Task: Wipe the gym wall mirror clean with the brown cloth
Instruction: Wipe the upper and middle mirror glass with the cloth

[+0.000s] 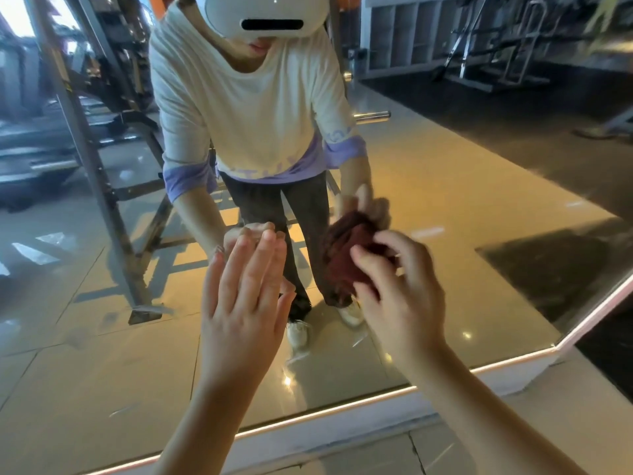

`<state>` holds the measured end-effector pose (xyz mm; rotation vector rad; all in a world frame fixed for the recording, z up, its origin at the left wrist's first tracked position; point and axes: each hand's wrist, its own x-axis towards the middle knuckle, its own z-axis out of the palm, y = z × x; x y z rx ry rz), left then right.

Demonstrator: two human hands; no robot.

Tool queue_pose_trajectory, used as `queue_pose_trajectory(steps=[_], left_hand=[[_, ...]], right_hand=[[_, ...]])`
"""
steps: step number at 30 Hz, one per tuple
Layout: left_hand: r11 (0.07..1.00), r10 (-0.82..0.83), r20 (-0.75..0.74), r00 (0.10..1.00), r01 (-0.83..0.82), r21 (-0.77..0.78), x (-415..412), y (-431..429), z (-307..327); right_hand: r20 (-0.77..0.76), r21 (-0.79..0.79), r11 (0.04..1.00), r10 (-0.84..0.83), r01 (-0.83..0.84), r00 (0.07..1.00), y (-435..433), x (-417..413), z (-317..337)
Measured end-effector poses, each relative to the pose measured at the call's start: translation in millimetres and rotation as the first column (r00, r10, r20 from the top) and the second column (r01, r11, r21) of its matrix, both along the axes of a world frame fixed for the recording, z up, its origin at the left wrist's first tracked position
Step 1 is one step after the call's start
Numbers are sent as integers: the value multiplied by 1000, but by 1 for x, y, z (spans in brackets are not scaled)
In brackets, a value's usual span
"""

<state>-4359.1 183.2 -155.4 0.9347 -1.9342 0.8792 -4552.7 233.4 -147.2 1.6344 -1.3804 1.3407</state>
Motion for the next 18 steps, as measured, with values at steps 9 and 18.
queue_pose_trajectory(steps=[9,18], left_hand=[[1000,-13,4,1000,14,-19,1,-3,-2],[999,-38,13,999,38,-5,4,-5,-3]], right_hand=[[90,66,997,37,-43,995,1,21,-15],[384,92,996,-35,0,923,6,41,-23]])
